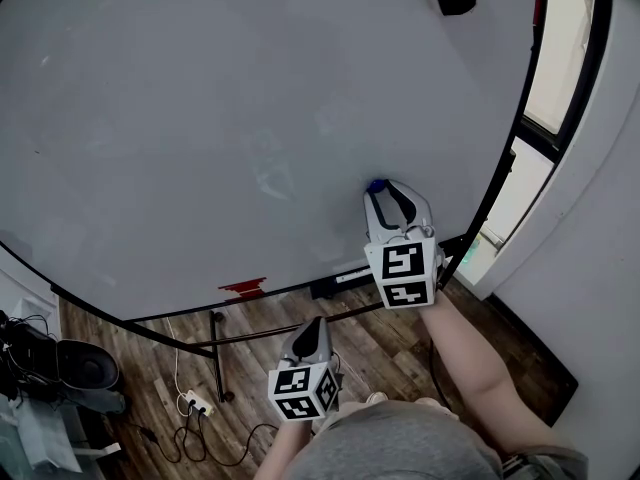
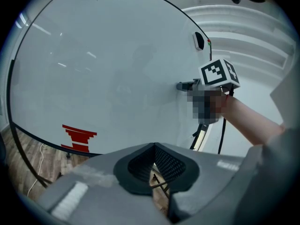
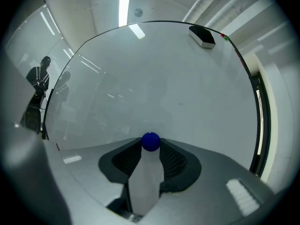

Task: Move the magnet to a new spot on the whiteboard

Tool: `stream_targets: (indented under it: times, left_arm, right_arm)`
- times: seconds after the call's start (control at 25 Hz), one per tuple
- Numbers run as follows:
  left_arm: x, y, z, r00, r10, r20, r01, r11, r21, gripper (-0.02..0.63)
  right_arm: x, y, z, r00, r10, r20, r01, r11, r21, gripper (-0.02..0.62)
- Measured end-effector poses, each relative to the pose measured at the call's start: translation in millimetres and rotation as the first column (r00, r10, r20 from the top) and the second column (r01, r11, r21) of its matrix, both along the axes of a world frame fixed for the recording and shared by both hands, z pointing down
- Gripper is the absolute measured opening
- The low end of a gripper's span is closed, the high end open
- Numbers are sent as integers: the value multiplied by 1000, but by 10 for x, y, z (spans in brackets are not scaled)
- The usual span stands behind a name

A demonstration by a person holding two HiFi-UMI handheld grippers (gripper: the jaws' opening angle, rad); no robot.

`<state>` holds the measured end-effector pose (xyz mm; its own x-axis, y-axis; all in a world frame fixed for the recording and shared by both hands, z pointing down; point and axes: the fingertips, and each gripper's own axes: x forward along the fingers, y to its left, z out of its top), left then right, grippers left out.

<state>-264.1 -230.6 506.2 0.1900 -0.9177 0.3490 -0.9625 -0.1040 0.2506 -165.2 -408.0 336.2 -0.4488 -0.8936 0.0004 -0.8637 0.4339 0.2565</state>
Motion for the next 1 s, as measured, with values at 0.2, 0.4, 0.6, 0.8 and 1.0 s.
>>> stream_targets:
  times: [0.2,0.4,0.6,0.8,1.0]
  left_arm:
    - [14,8,2,1000,13,-1,-13,1000,-1,4]
    - [57,-18,-13,999,30,-13,-30,1000,5,3]
    - [112,-39,-26,998,53,-22,-52,999,1,5]
    - [195,-37,-30,997,80,-15,-80,997,-3,4]
    - [290,-44,-63,996,90,-2,-90,996,-11,4]
  right_arm:
    - [49,97,3,1000,-4,9,4,1000,-4,123]
    - [129,215,20,1000,0,10,0,1000,-10,124]
    - [205,320,18,1000,6,12,-6,1000,-16,123]
    - [333,394,-35,999,21,26,-20,1000,-7,123]
    - [510,405,-166,999,26,38,-27,1000,10,123]
